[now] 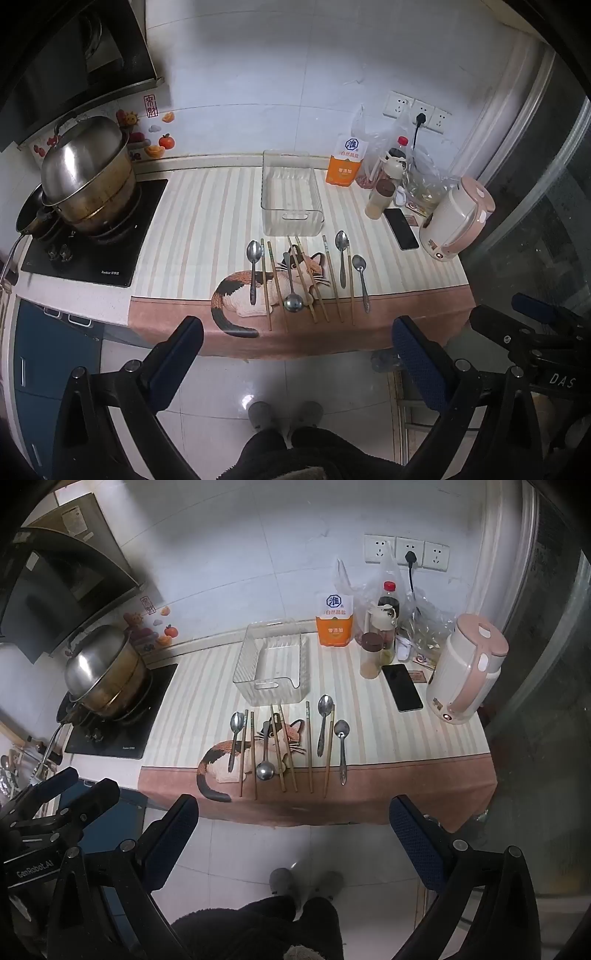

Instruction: Organize utensils

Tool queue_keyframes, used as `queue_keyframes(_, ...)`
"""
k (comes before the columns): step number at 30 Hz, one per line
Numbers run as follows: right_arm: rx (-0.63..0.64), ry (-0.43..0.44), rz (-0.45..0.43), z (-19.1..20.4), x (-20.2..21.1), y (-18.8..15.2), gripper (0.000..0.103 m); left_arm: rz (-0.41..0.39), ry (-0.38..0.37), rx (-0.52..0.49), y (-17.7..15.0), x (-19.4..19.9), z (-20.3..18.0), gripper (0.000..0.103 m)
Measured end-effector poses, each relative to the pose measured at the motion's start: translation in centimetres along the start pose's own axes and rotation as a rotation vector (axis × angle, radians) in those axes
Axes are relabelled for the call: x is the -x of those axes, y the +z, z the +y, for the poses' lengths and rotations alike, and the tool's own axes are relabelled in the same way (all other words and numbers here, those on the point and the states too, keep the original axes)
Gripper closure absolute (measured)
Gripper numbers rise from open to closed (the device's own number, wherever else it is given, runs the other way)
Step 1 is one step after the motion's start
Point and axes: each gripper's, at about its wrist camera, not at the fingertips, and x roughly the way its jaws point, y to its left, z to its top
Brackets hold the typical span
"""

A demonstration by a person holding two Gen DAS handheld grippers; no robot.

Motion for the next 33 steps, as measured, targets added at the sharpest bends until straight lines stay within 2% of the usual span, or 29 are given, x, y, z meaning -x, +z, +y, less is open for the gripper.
queue_keyframes(33,0.002,0.013,-0.007,0.47,0.53,-0.45,0.000,-0.003,-0.014,0.004,-0.07,0.44,-0.72,0.000)
